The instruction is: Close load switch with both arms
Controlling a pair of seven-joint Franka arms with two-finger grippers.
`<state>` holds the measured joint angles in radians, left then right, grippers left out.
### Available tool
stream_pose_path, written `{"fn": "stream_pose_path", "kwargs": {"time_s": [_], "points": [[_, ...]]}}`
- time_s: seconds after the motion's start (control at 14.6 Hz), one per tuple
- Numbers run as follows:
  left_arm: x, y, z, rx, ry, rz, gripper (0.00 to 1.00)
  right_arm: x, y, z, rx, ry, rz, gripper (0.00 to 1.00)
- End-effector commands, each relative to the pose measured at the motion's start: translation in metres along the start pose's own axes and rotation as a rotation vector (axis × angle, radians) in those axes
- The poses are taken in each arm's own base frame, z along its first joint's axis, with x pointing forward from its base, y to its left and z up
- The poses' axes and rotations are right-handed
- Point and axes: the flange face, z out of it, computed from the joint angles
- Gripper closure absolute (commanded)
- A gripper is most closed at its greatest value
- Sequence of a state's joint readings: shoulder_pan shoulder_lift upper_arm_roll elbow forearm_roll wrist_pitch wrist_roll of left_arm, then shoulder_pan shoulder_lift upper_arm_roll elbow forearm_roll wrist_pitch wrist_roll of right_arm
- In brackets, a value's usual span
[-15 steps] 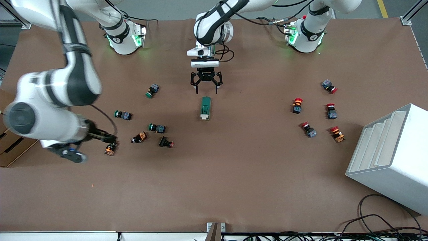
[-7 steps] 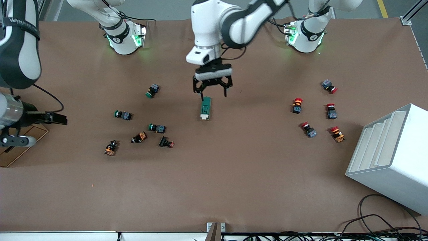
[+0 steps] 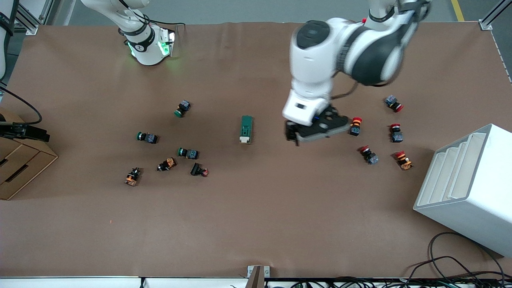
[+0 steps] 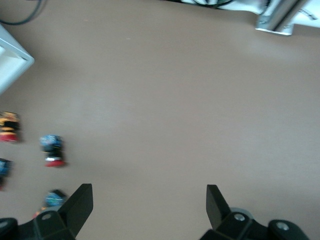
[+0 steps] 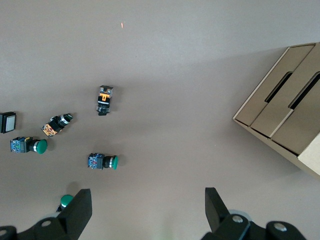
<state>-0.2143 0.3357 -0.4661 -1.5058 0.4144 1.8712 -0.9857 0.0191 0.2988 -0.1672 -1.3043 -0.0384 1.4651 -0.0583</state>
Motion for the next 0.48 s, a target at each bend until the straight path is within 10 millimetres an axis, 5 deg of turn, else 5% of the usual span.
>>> {"fn": "stream_pose_path", "kwargs": {"time_s": [0.0,0.27,0.41], "points": [[0.029,-0.037,-0.022,0.025,-0.074,0.065,0.0,-0.002,-0.007,-0.005,0.017,-0.011,-0.016,0.0],[0.066,-0.102,-0.047,0.035,-0.176,0.145,0.0,-0.013,-0.026,-0.015,0.025,-0.052,-0.036,0.0],[0.069,-0.122,-0.064,0.025,-0.186,0.2,0.0,-0.028,-0.021,-0.033,0.074,-0.034,-0.001,0.0]]}}
